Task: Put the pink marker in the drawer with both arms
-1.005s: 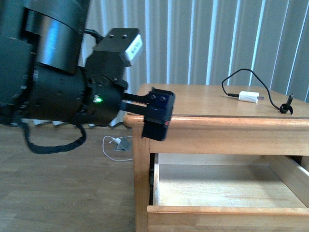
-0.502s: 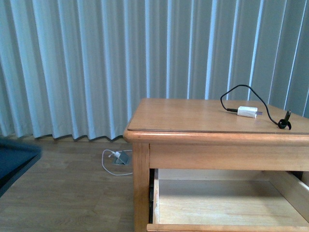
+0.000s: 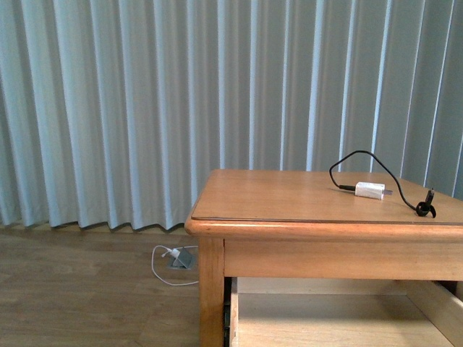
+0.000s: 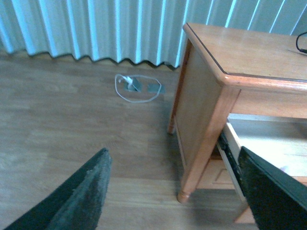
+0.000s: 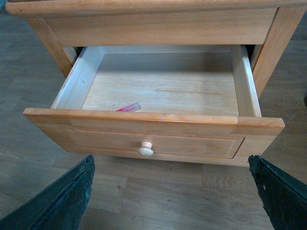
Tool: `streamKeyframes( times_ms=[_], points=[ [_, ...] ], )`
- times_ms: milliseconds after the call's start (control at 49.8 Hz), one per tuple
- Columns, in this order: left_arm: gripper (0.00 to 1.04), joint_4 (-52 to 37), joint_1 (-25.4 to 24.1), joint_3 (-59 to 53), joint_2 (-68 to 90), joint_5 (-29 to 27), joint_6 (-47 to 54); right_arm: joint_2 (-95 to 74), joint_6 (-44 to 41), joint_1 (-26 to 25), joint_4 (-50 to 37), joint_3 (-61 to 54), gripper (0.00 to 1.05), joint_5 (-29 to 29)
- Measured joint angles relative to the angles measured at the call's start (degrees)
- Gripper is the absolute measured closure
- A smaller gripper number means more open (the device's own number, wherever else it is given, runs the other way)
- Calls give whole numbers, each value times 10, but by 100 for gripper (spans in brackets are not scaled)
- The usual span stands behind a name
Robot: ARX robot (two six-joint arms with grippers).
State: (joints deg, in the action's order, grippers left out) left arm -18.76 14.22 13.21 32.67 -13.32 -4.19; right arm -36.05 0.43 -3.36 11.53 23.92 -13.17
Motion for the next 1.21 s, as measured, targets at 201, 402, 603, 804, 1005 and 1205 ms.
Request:
streamKeyframes(
  times_ms=[201,402,603,804,1005,1205],
  points=[
    [67,-2,-43,-46,-50,38,30,0,0,0,0,0,8,0],
    [101,13,-76,-73,-93,73,35,0,0,0,0,0,8,0],
    [101,33,-140,-91,-132,129,38,0,0,0,0,0,8,0],
    [101,61,-141,-108,-176,133,38,0,0,0,0,0,8,0],
    [101,72,-141,-119,-214,133,38,0,0,0,0,0,8,0],
    [101,169,-141,-119,-291,134,38,0,0,0,0,0,8,0]
  ],
)
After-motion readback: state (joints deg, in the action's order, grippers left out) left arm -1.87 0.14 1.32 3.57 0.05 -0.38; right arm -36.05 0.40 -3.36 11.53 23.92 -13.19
